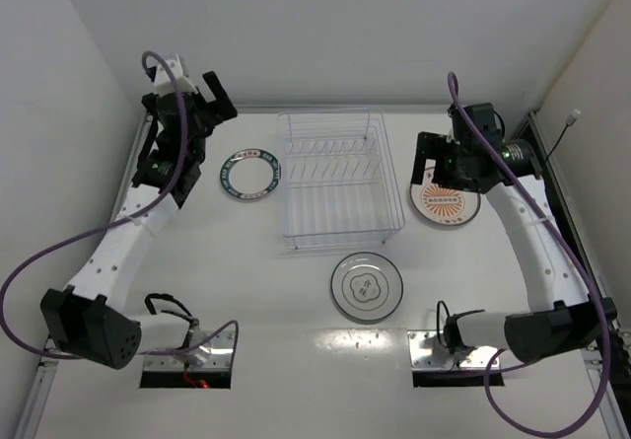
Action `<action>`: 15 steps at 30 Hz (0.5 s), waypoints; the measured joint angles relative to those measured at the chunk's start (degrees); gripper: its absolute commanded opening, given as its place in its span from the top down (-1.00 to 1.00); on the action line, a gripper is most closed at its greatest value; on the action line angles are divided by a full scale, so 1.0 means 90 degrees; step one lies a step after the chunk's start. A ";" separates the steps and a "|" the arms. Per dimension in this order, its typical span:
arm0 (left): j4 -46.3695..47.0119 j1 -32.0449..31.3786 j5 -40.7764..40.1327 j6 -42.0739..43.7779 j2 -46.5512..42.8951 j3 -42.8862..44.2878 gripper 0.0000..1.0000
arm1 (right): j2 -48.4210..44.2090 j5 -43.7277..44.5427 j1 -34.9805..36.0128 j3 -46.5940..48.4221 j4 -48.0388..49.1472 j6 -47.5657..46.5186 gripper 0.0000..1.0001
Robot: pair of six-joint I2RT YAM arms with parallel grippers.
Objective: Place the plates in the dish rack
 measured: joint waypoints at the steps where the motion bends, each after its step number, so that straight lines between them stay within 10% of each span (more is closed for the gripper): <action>1: -0.0415 -0.0100 0.0017 -0.0262 -0.0119 0.0245 -1.00 | 0.0019 0.0056 -0.0012 0.0000 0.0000 0.0027 -1.00; 15: -0.2528 0.0262 0.2958 -0.1780 -0.1030 -0.0520 -1.00 | 0.0192 -0.1416 -0.2620 -0.2783 0.1846 0.0168 -0.69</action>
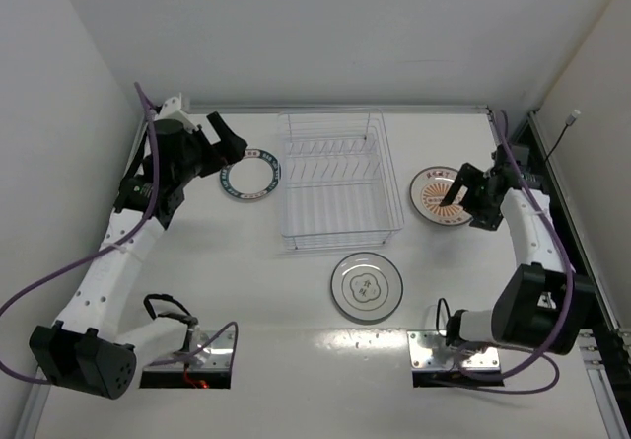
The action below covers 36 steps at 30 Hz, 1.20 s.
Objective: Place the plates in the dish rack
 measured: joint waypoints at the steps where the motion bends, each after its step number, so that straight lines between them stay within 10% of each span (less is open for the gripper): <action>1: 0.0053 0.0070 0.0029 -0.0012 -0.0051 -0.0036 -1.00 | 0.0044 -0.0185 -0.0219 -0.0109 0.0146 0.0010 -0.69; 17: 0.0136 0.0100 -0.0175 -0.0357 -0.0571 -0.0593 -1.00 | 0.2691 -0.1987 -0.2322 -0.0226 0.1122 -0.0015 -0.64; 36: 0.0228 0.0255 -0.0301 -0.0364 -0.0459 -0.0661 -1.00 | 0.4430 -0.2992 -0.2154 0.1105 0.1562 0.0415 1.00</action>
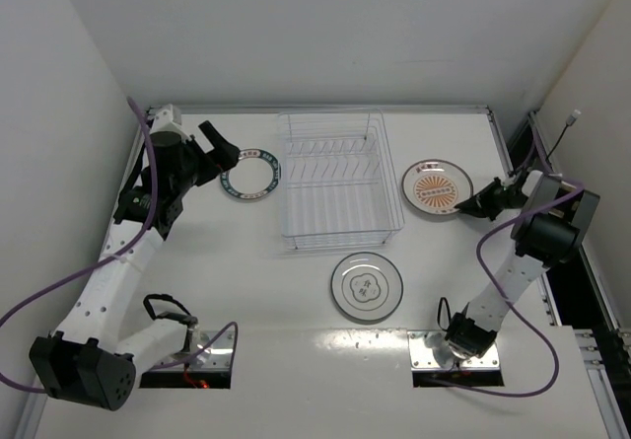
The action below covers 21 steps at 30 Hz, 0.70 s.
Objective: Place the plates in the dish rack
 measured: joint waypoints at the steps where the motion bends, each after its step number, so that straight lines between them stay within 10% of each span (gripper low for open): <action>1: 0.0010 0.0015 -0.0053 0.0000 0.0012 0.0000 -1.00 | -0.0005 -0.0097 0.0015 0.0083 -0.0046 0.0007 1.00; 14: -0.0189 0.0056 -0.0605 0.0002 0.0194 0.0041 -1.00 | -0.2455 0.1421 0.0668 0.0325 -0.0362 0.0124 1.00; 21: -0.0284 0.0056 -0.0675 0.0007 0.0206 0.0044 -1.00 | -0.2477 0.2851 0.2220 0.2793 -0.0797 0.0083 1.00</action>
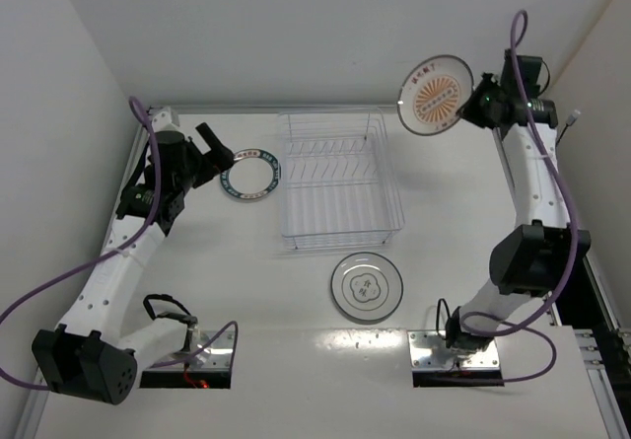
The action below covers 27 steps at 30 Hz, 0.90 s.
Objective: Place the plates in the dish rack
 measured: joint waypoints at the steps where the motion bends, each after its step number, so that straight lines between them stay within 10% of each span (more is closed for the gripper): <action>1: 0.0000 0.0000 -0.0017 0.0010 -0.0005 0.0000 -1.00 | 0.0126 0.0151 0.0240 0.0374 -0.0053 -0.0032 1.00; 27: -0.0197 -0.0002 -0.0593 0.0478 -0.0432 0.0000 -1.00 | 0.2737 0.4034 0.3381 0.3084 -0.2030 -0.0787 1.00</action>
